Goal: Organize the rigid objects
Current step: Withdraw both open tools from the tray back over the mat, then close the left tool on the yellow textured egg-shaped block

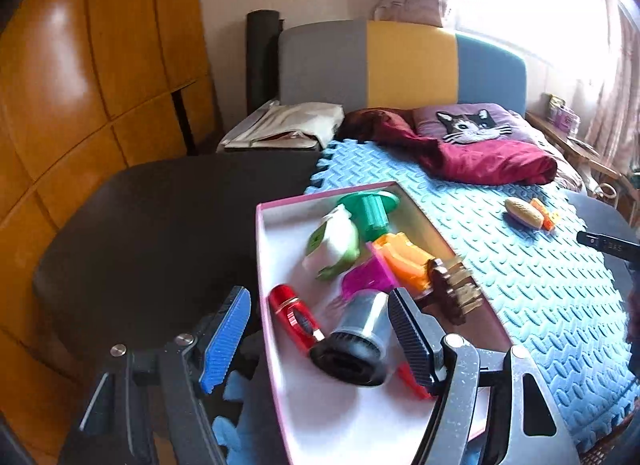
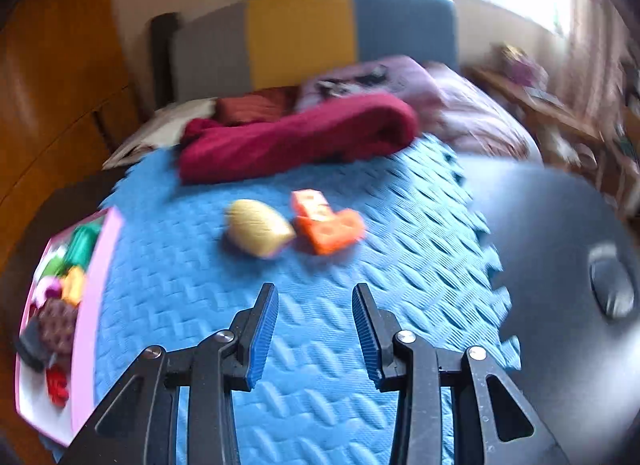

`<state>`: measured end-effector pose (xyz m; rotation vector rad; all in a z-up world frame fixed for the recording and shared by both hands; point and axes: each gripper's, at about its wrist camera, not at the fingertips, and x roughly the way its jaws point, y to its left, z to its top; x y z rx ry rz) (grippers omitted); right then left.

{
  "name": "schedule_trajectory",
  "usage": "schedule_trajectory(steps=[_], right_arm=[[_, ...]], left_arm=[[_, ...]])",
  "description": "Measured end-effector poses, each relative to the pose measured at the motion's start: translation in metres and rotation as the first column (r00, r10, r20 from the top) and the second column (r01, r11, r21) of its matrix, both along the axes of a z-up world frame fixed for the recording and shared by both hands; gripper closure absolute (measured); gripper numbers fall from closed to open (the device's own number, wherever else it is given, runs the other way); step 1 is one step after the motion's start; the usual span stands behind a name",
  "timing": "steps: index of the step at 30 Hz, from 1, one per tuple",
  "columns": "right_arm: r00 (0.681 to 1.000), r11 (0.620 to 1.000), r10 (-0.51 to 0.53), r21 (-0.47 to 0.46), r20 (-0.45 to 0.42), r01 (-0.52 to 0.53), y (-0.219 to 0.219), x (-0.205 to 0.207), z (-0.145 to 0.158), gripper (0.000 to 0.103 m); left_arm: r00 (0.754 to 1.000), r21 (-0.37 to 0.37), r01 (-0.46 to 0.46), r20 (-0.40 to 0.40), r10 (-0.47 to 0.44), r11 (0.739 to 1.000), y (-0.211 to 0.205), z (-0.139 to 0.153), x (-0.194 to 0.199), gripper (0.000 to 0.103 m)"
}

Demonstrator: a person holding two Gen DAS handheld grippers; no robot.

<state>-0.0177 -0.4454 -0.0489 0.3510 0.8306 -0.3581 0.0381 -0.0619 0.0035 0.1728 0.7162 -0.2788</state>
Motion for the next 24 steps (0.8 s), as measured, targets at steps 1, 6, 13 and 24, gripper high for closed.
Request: schedule_trajectory(steps=[1,6,13,24], right_arm=[[1.0,1.0,-0.019,0.013,-0.006,0.019,-0.005,-0.002,-0.001,0.065],[0.995,0.992,-0.096,0.084,-0.01,0.097,-0.025,-0.01,-0.004,0.065],[0.983,0.971,-0.182,0.154,-0.026,0.184,-0.044,-0.017,-0.008,0.065],[0.976,0.952,-0.216,0.219,-0.004,0.212,-0.053,-0.022,-0.006,0.065]], left_arm=[[1.0,0.004,0.015,0.002,-0.015,1.0,-0.007,0.001,0.001,0.031],[0.998,0.004,0.069,-0.016,-0.069,0.998,-0.034,0.003,0.006,0.031],[0.985,-0.014,0.162,-0.067,-0.162,0.987,-0.086,0.007,0.021,0.03],[0.94,0.029,0.334,-0.085,-0.331,0.942,-0.201,0.001,0.04,0.01]])
